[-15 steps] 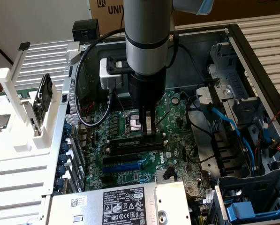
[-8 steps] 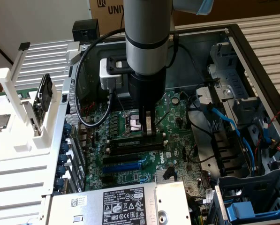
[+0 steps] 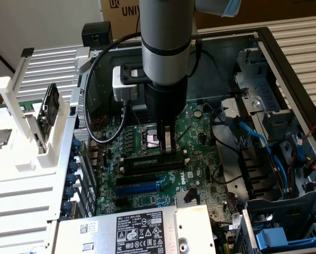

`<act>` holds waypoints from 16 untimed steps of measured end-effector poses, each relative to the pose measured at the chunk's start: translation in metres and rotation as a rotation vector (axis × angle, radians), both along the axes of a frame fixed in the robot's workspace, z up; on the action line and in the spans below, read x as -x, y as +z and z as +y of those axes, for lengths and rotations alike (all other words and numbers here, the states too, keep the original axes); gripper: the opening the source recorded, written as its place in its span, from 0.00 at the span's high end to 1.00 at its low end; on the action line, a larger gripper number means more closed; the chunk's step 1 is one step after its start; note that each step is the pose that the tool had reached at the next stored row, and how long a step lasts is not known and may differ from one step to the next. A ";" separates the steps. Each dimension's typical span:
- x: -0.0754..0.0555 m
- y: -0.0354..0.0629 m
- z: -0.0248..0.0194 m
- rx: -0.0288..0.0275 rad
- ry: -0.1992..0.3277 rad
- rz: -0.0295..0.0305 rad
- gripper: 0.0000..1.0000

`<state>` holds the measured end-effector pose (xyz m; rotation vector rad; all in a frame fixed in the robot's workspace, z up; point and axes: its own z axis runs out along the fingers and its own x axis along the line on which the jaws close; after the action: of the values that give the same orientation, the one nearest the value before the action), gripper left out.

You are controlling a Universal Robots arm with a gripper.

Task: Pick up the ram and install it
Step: 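Insert the ram into the slot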

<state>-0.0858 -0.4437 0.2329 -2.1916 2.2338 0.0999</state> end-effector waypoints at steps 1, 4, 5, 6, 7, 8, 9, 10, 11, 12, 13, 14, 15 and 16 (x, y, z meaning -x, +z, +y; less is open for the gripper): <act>0.000 0.0000 0.0000 -0.0001 0.000 0.0000 0.88; 0.000 -0.0003 0.0000 -0.0001 0.000 -0.0001 0.88; 0.000 -0.0004 0.0000 -0.0002 0.000 -0.0001 0.88; 0.000 -0.0005 0.0000 -0.0002 0.000 -0.0001 0.88; 0.000 -0.0006 0.0000 -0.0002 0.000 -0.0001 0.88; 0.000 -0.0010 0.0000 -0.0002 0.000 -0.0001 0.88; 0.000 -0.0011 0.0000 -0.0001 0.000 -0.0001 0.88; 0.000 -0.0015 0.0000 -0.0002 0.000 -0.0001 0.88; 0.000 -0.0016 0.0000 -0.0002 0.000 -0.0001 0.88; 0.000 -0.0019 0.0000 -0.0003 0.000 -0.0001 0.88; 0.000 -0.0020 0.0000 -0.0002 0.000 -0.0001 0.88; 0.000 -0.0022 0.0000 -0.0002 0.000 -0.0001 0.88; 0.000 -0.0024 0.0000 -0.0002 0.000 -0.0001 0.88; 0.000 -0.0026 0.0000 -0.0002 0.000 -0.0001 0.88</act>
<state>-0.0857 -0.4437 0.2303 -2.1915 2.2336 0.1000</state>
